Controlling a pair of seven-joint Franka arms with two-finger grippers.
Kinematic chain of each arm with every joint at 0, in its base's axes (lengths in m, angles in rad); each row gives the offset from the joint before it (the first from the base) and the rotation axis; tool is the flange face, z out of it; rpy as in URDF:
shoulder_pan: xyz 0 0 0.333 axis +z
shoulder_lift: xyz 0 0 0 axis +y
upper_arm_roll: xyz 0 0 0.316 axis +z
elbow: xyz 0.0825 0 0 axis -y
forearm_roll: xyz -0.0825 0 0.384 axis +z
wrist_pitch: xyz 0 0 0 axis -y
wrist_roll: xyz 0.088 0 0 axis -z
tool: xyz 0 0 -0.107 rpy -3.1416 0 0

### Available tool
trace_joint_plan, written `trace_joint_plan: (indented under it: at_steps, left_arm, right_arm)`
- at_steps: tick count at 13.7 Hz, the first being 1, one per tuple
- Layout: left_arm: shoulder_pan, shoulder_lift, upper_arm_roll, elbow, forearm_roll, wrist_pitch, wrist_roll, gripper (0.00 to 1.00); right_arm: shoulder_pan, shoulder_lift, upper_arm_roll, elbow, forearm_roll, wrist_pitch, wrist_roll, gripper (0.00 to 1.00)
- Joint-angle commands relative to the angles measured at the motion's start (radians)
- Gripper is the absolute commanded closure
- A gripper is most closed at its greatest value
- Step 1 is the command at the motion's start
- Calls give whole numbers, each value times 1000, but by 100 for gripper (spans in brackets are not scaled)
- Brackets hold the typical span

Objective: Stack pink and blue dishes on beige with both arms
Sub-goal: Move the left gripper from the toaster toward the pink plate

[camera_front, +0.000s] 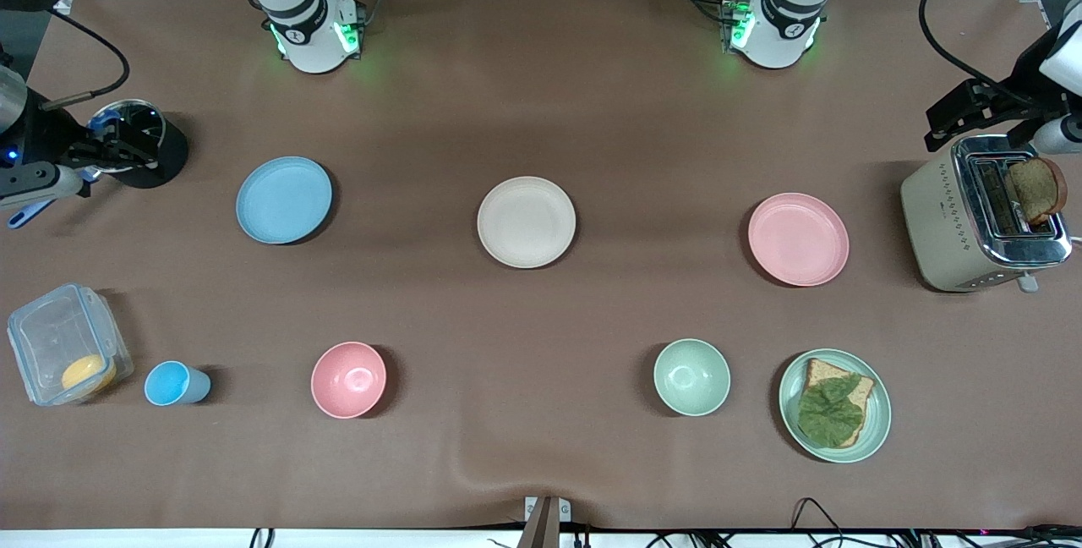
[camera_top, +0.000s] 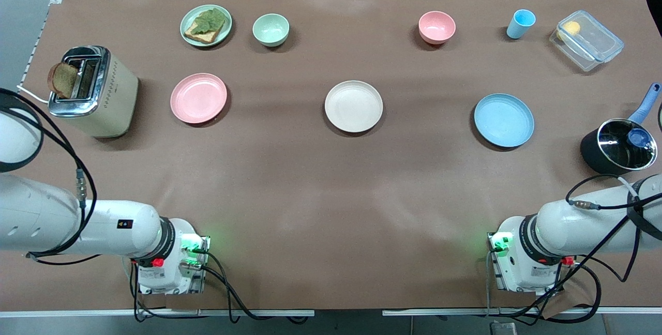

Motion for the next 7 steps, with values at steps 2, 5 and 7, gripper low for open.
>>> trace_joint_plan:
  at_steps: [2,5,7]
  left_arm:
    - [4,9,-1,-19,10,19,15,0]
    - [5,11,-1,-54,10,57,15,0]
    - [5,9,-1,-65,10,65,10,0]
  right_arm:
    - [-1,5,6,20,-7,-13,1,0]
    - [-3,5,6,19,-7,-14,4,0]
    - [-4,5,6,19,-7,-16,3,0]
